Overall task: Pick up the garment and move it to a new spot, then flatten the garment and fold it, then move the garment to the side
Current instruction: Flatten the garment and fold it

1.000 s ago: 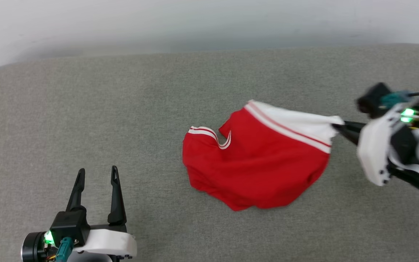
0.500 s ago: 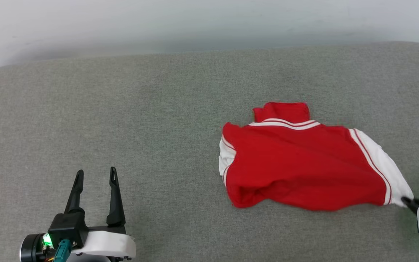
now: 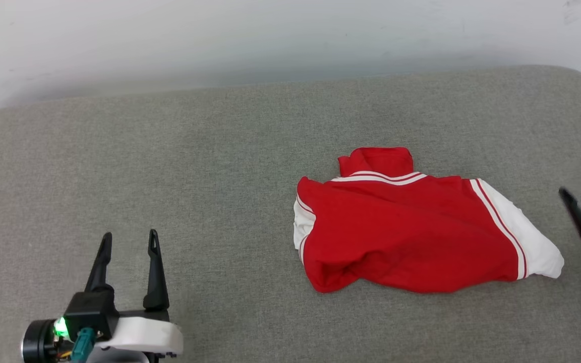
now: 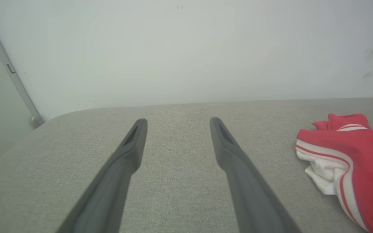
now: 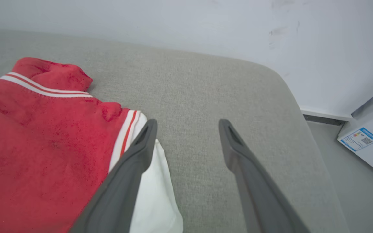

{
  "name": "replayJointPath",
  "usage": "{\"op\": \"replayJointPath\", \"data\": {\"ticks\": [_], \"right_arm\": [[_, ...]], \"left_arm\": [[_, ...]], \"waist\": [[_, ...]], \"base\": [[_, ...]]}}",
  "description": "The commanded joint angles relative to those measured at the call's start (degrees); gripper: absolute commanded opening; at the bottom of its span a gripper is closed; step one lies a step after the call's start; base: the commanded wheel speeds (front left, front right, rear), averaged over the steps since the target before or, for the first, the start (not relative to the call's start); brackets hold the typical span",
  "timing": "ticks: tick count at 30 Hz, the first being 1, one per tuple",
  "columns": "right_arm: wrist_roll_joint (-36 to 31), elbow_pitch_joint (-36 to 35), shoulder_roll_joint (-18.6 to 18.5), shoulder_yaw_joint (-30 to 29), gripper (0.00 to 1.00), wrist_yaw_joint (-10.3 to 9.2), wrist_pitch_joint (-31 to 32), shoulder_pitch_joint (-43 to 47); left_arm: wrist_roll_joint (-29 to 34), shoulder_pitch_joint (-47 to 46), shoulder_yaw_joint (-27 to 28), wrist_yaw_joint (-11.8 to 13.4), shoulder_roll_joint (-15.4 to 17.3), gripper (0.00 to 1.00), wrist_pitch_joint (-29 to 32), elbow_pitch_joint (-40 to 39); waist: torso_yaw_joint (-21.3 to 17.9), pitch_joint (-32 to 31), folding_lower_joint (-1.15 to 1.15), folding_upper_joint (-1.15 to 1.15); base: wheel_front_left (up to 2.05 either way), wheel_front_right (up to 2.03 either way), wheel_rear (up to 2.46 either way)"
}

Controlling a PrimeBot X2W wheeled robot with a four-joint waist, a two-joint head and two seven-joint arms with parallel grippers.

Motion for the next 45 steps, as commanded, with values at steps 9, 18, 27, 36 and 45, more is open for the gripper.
{"op": "replayJointPath", "data": {"ticks": [9,18,27,36,45], "right_arm": [[-25.2,-16.3,12.3,-30.8,1.00,-0.04,-3.2,4.5],[-39.5,-37.7,26.1,-43.6,1.00,-0.04,-3.2,16.2],[-42.7,-46.2,31.7,-45.3,1.00,-0.04,-3.3,20.7],[-43.8,-48.7,33.3,-44.5,1.00,-0.04,-3.3,20.9],[-45.0,-49.0,33.5,-41.9,1.00,-0.04,-3.3,17.6]], "left_arm": [[1.0,-5.6,1.5,-3.4,2.5,1.00,-0.2,-0.8],[1.2,-16.4,-1.7,-8.7,7.1,1.00,-0.1,3.1],[-3.9,-30.6,-14.0,-10.8,14.2,1.00,12.7,5.9],[-22.8,-44.1,-35.7,-10.9,25.9,1.00,35.0,3.9],[-37.7,-58.6,-57.6,-10.9,31.8,1.00,52.0,1.9]], "waist": [[-0.8,0.6,0.00,0.00],[-0.5,2.0,0.00,0.00],[-1.6,3.7,0.00,0.00],[-3.6,6.6,0.00,0.00],[-6.2,11.1,0.00,0.00]], "base": [[0.00,0.00,0.00],[0.00,0.00,0.00],[0.00,0.00,0.00],[0.00,0.00,0.00],[0.00,0.00,0.00]]}}
